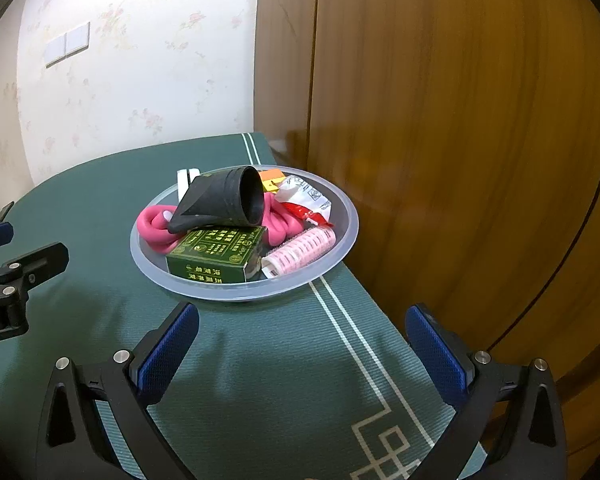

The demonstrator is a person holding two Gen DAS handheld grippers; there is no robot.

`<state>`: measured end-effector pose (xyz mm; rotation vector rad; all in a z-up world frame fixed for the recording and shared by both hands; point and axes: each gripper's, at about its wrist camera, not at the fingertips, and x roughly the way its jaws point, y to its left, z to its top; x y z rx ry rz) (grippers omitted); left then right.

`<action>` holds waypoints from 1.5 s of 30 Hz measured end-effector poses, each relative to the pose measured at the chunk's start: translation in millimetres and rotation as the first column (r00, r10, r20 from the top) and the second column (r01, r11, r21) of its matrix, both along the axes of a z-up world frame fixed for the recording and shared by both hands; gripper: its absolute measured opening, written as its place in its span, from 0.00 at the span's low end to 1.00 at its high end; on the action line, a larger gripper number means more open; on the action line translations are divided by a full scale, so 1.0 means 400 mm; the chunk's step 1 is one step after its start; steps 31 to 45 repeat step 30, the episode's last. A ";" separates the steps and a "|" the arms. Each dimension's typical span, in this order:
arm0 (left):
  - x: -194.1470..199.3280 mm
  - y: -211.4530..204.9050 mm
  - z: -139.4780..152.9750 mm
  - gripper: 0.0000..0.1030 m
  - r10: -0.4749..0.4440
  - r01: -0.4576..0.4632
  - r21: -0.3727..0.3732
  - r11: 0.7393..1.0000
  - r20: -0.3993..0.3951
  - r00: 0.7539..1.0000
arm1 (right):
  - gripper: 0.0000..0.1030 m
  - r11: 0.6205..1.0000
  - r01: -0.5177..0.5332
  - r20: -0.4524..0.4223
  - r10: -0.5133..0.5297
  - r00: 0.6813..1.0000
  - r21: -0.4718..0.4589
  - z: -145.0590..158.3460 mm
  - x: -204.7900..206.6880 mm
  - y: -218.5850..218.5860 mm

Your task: Organize objects

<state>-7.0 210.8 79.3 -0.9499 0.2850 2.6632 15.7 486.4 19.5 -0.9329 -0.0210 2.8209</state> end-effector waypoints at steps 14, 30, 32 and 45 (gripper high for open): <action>-0.006 0.004 -0.007 1.00 0.000 0.000 -0.010 1.000 0.021 1.000 | 1.00 1.000 -0.004 -0.003 0.004 1.000 0.016 0.000 0.000 -0.006; -0.002 0.010 -0.014 1.00 -0.003 0.003 -0.025 1.000 0.014 1.000 | 1.00 0.999 -0.012 -0.003 0.012 1.000 0.035 -0.004 -0.002 -0.012; -0.002 0.010 -0.014 1.00 -0.003 0.003 -0.025 1.000 0.014 1.000 | 1.00 0.999 -0.012 -0.003 0.012 1.000 0.035 -0.004 -0.002 -0.012; -0.002 0.010 -0.014 1.00 -0.003 0.003 -0.025 1.000 0.014 1.000 | 1.00 0.999 -0.012 -0.003 0.012 1.000 0.035 -0.004 -0.002 -0.012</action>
